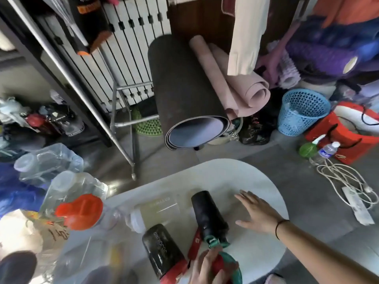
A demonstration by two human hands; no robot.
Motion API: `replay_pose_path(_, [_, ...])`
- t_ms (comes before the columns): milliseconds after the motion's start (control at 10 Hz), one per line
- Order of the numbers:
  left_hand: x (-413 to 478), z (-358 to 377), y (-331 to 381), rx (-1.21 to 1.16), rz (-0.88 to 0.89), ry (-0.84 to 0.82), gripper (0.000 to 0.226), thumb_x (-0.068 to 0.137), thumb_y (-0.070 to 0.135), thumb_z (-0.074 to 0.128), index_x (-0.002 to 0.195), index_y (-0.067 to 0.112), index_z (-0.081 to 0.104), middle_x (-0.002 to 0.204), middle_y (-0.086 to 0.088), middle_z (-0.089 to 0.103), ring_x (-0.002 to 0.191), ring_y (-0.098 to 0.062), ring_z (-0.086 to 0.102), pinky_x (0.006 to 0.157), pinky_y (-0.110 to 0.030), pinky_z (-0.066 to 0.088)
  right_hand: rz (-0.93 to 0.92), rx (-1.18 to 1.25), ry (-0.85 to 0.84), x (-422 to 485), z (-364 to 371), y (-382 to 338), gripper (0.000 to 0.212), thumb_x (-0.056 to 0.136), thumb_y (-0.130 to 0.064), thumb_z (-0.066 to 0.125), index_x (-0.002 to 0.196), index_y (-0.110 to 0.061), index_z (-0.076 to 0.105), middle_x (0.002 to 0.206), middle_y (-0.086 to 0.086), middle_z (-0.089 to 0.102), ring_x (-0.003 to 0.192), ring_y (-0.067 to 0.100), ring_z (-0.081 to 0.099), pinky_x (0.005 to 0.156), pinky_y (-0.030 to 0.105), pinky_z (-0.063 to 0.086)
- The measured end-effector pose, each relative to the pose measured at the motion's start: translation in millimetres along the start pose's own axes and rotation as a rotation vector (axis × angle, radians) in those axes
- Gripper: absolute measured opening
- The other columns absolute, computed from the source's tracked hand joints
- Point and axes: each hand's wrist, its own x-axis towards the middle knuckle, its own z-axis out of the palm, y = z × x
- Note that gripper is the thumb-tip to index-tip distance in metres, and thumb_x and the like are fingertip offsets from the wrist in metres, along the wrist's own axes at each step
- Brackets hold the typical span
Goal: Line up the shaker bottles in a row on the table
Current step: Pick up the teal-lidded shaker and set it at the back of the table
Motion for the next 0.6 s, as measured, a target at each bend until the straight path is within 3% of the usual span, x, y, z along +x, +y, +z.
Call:
replay_pose_path(100, [27.0,13.6,4.0,0.059,0.034,-0.027,0.022,0.099,0.062,0.054,0.121,0.064,0.061,0.142,0.035,0.049,0.121,0.003,0.068,0.111,-0.001,0.038,-0.152,-0.123,0.055,23.7,38.2,14.8,0.094,0.085,-0.059,0.048,0.144,-0.034,-0.020,0.158,-0.005,-0.021,0.146,0.019,-0.019,0.118,0.036,-0.008])
replay_pose_path(200, [36.9,-9.0,24.3,-0.209,-0.025,0.014,0.037,0.094,0.062,0.058,0.130,0.066,0.052,0.140,0.028,0.049,0.114,0.007,0.068,0.104,-0.002,0.049,-0.192,-0.191,0.211,41.3,71.6,24.9,0.092,0.080,-0.078,0.031,0.145,-0.035,-0.019,0.157,-0.005,-0.021,0.145,0.020,-0.023,0.116,0.040,-0.014])
replay_pose_path(300, [58.2,-35.4,15.2,-0.358,-0.053,0.120,0.065,0.068,0.058,0.076,0.131,0.057,0.058,0.135,0.021,0.056,0.127,0.007,0.061,0.098,0.005,0.044,-0.204,-0.232,0.333,47.5,93.8,30.2,0.094,0.078,-0.084,0.014,0.151,-0.030,-0.007,0.158,-0.005,-0.017,0.146,0.020,-0.020,0.117,0.043,-0.009])
replay_pose_path(400, [82.5,-42.4,1.9,-0.491,-0.047,0.167,0.063,0.064,0.052,0.076,0.126,0.051,0.062,0.130,0.021,0.060,0.131,0.000,0.059,0.101,0.003,0.041,-0.214,-0.268,0.423,50.9,102.0,35.6,0.086,0.083,-0.076,0.015,0.151,-0.027,-0.007,0.160,0.000,-0.006,0.148,0.028,-0.007,0.115,0.045,0.000])
replay_pose_path(500, [93.9,-30.0,-7.9,-0.590,-0.068,0.214,0.051,0.067,0.054,0.076,0.116,0.052,0.064,0.125,0.020,0.061,0.127,-0.006,0.061,0.098,-0.002,0.045,-0.235,-0.286,0.397,49.7,94.8,30.5,0.100,0.073,-0.059,0.041,0.151,-0.018,-0.008,0.155,0.011,0.020,0.142,0.034,0.022,0.106,0.046,0.018])
replay_pose_path(600, [109.0,-23.8,-6.4,-0.647,-0.078,0.279,0.049,0.064,0.057,0.076,0.112,0.054,0.066,0.122,0.026,0.060,0.125,-0.005,0.060,0.099,-0.003,0.045,-0.277,-0.144,0.509,37.2,85.1,21.5,0.101,0.073,-0.058,0.051,0.152,-0.021,-0.002,0.155,0.001,0.017,0.142,0.026,0.021,0.113,0.035,0.010])
